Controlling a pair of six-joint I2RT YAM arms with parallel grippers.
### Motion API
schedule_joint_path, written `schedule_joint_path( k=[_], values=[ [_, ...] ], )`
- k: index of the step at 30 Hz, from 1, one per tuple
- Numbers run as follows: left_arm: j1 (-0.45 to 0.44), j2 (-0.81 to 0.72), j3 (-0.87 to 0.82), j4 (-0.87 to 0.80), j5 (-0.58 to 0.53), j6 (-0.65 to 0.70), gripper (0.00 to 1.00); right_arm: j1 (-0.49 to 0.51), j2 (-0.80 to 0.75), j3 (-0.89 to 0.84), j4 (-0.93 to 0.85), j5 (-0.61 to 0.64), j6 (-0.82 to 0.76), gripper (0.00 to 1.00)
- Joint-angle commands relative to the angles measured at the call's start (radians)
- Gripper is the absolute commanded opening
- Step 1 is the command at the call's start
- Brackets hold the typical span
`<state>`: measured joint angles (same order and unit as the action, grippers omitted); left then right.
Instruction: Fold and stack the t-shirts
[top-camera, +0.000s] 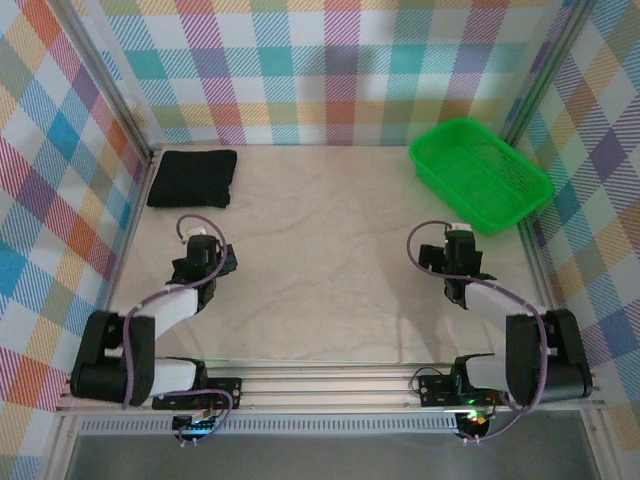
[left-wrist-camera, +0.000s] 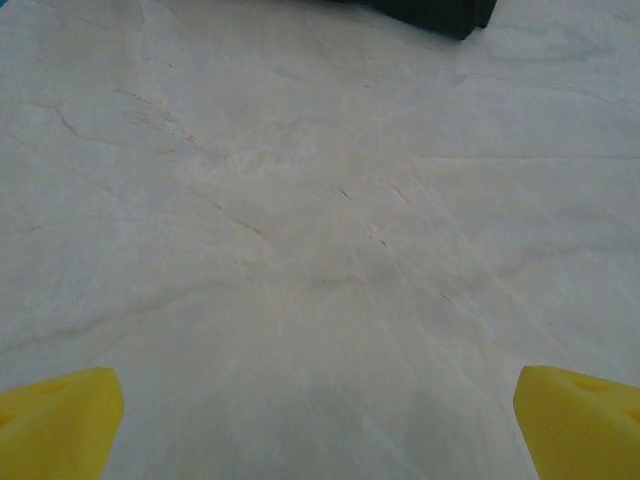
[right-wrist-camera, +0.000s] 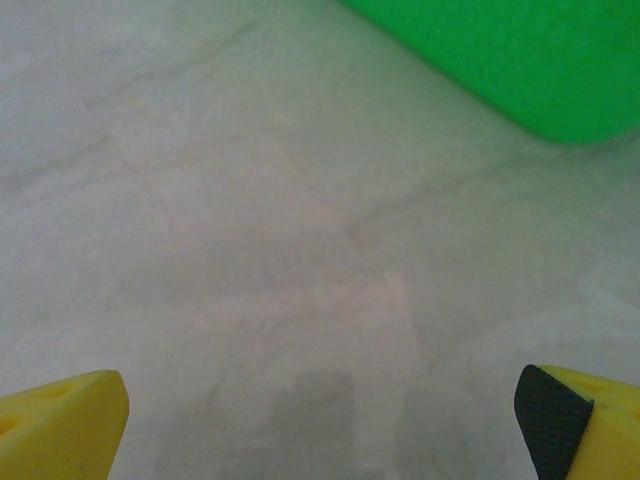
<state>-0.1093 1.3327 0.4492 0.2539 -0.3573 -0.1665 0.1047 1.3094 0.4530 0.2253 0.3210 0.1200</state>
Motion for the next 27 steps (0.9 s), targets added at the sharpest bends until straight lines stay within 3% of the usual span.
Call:
schedule_joint_path(
  k=[1, 3, 8, 11, 12, 14, 16, 18, 27],
  values=[
    [0.030, 0.063, 0.026, 0.240, 0.023, 0.043, 1.00, -0.035, 0.069, 0.024, 0.271, -0.049, -0.041, 1.00],
    [0.043, 0.090, 0.036, 0.278, 0.041, 0.070, 1.00, -0.055, 0.113, 0.036, 0.334, -0.087, -0.044, 1.00],
    [0.062, 0.133, -0.103, 0.584, 0.123, 0.106, 1.00, -0.060, 0.182, -0.001, 0.500, -0.136, -0.074, 1.00],
    [0.042, 0.219, -0.171, 0.805, 0.074, 0.117, 1.00, -0.060, 0.180, -0.035, 0.559, -0.160, -0.084, 1.00],
    [0.039, 0.229, -0.163, 0.811, 0.078, 0.123, 1.00, -0.060, 0.179, -0.034, 0.557, -0.160, -0.086, 1.00],
    [0.035, 0.227, -0.077, 0.641, 0.102, 0.135, 1.00, -0.060, 0.185, -0.040, 0.572, -0.180, -0.092, 1.00],
    [0.014, 0.229, -0.046, 0.579, 0.090, 0.155, 1.00, -0.061, 0.244, -0.070, 0.697, -0.195, -0.103, 1.00],
    [0.014, 0.230, -0.045, 0.580, 0.089, 0.154, 1.00, -0.065, 0.227, -0.055, 0.629, -0.204, -0.096, 1.00],
    [0.014, 0.232, -0.046, 0.585, 0.089, 0.154, 1.00, -0.068, 0.229, -0.060, 0.645, -0.208, -0.095, 1.00]
  ],
)
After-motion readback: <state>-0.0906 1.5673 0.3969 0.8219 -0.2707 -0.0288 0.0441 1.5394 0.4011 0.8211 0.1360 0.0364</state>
